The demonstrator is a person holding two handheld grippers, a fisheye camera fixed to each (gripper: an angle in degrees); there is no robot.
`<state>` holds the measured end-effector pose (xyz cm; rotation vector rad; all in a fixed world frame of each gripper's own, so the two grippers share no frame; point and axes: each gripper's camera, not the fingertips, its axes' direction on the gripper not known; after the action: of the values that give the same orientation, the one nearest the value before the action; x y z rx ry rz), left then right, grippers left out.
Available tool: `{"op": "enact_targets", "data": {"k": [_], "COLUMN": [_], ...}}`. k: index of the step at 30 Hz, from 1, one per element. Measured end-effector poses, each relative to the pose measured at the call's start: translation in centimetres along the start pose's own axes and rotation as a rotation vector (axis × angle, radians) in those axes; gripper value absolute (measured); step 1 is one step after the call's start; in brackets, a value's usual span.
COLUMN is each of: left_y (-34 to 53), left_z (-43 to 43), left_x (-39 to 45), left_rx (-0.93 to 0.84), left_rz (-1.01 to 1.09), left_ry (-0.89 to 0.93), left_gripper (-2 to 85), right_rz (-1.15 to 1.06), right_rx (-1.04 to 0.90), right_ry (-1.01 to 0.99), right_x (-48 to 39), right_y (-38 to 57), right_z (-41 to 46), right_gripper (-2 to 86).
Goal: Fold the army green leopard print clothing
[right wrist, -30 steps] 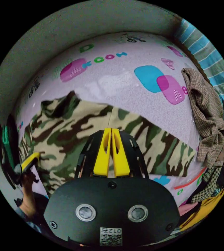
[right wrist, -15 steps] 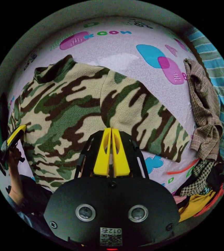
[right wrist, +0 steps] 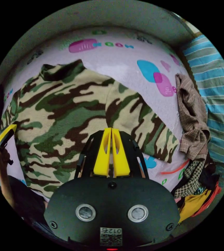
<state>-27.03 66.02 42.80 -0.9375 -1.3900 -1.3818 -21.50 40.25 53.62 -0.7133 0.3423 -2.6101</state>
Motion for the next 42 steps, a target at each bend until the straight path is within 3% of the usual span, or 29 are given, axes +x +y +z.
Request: {"op": "enact_targets", "data": {"k": [4, 9, 15, 20, 26, 38, 42], "left_y": [1.6, 5.1, 8.7, 7.9, 4.8, 3.2, 2.7], "left_z": [-3.0, -6.9, -12.1, -13.8, -13.1, -11.8, -12.1], "left_x": [-1.6, -5.2, -10.3, -13.8, -16.4, -17.6, -17.5], "left_rx": [0.018, -0.011, -0.003, -0.039, -0.145, -0.239, -0.247], "left_rz": [-0.121, -0.303, -0.441, -0.453, -0.436, -0.391, -0.385], "left_ry": [-0.033, -0.147, -0.247, -0.337, -0.397, -0.409, -0.402], "left_gripper": [0.6, 1.2, 1.1, 1.2, 3.1, 3.0, 1.2], "right_rz": [-0.151, -0.232, -0.255, -0.489, -0.701, -1.015, -1.027], "right_rx": [0.121, -0.019, 0.170, 0.317, 0.343, 0.446, 0.401], "right_ry": [-0.078, -0.092, -0.201, -0.428, -0.605, -0.405, -0.299], "right_x": [-4.0, -7.2, -9.0, -18.4, -29.9, -41.7, -42.6], "right_y": [1.8, 2.2, 4.6, 8.4, 12.1, 15.8, 15.8], "right_z": [-2.1, 0.8, -1.3, -3.7, -4.3, -3.0, -1.6], "right_gripper": [-1.0, -1.0, -0.9, -0.3, 4.2, 6.1, 0.6]}}
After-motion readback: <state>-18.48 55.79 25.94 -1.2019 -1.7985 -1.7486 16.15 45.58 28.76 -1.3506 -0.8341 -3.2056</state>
